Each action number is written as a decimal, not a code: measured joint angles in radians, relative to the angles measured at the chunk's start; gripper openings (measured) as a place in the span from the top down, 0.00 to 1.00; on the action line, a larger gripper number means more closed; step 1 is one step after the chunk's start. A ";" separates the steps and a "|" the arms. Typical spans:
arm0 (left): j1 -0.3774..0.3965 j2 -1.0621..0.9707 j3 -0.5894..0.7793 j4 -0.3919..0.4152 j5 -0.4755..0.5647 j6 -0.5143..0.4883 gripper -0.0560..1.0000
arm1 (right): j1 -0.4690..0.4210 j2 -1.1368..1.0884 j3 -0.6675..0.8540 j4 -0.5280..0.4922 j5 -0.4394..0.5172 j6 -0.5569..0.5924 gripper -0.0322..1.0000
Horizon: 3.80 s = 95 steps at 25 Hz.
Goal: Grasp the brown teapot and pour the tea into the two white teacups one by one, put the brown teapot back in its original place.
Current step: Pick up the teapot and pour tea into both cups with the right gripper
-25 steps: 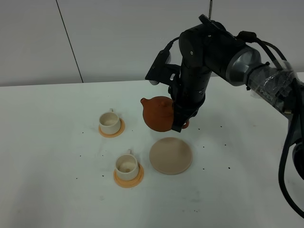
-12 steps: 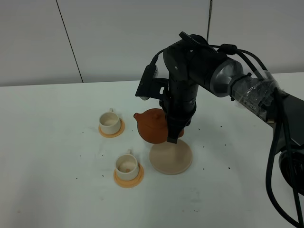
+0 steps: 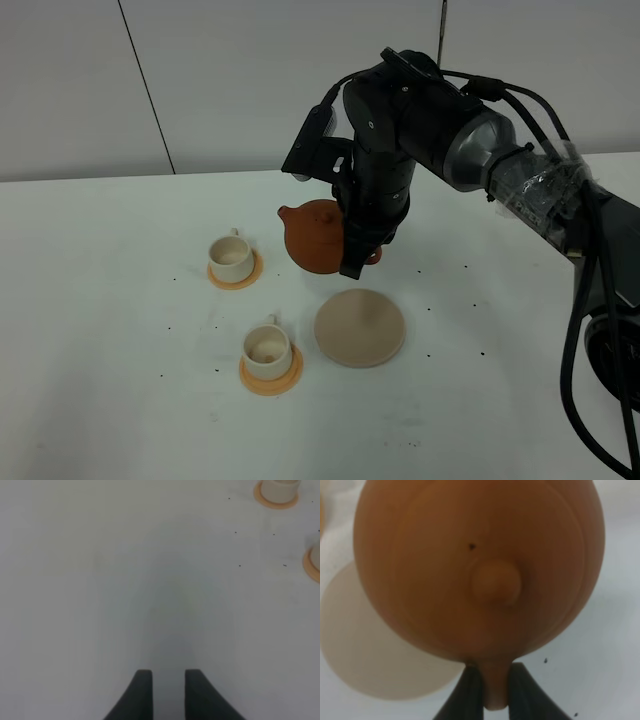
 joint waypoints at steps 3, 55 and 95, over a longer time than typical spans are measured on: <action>0.000 0.000 0.000 0.000 0.000 0.000 0.73 | 0.000 0.001 0.000 0.010 0.000 0.059 0.88; 0.000 0.000 0.000 0.000 0.000 0.000 0.73 | -0.001 0.102 -0.091 0.053 0.001 0.205 0.88; 0.000 0.000 0.000 0.000 0.000 0.000 0.73 | 0.029 0.180 -0.206 -0.079 -0.098 0.127 0.88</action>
